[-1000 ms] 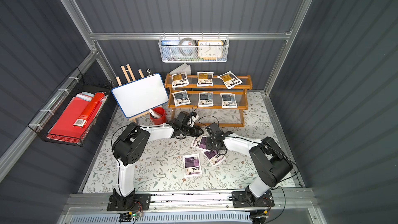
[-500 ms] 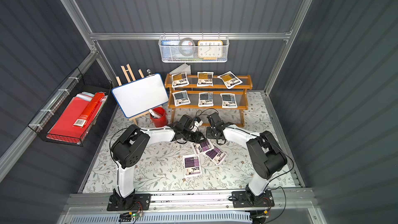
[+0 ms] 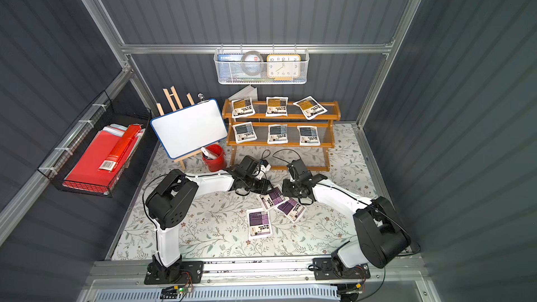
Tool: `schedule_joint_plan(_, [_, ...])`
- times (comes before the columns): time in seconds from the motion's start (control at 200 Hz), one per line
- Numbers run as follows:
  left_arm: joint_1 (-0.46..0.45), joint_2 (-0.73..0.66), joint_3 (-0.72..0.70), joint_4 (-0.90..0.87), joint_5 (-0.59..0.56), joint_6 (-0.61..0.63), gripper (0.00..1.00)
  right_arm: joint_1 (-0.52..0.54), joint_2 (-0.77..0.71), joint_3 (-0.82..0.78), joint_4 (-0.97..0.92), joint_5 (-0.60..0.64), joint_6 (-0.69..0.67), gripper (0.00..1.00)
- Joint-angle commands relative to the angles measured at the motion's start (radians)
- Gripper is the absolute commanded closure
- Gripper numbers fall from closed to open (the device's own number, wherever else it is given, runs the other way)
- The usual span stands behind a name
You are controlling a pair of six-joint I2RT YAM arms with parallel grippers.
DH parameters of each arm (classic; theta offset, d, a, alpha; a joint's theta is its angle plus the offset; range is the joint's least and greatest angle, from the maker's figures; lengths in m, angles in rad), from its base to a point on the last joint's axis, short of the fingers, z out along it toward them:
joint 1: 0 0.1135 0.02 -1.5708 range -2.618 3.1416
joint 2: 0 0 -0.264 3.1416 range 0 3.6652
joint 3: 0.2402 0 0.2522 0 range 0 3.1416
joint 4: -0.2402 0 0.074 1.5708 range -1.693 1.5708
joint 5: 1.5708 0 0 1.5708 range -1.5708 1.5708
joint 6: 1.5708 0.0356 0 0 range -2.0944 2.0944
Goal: Place the bagged coffee beans on the shelf by color
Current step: Pick up the bagged coffee beans at the center of the board.
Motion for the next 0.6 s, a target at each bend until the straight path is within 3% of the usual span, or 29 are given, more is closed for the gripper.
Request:
schedule_joint_plan(0.0, [-0.003,0.019,0.011,-0.090,-0.030,0.008,0.57,0.006,0.019,-0.030,-0.057,-0.169,0.018,0.56])
schedule_joint_plan(0.41, [-0.002,0.048,-0.004,-0.106,-0.049,0.007,0.76,0.003,0.074,-0.105,0.022,-0.350,0.066,0.58])
schedule_joint_plan(0.595, [-0.002,0.042,-0.012,-0.106,-0.045,0.004,0.80,-0.028,0.098,-0.128,0.105,-0.328,0.088,0.58])
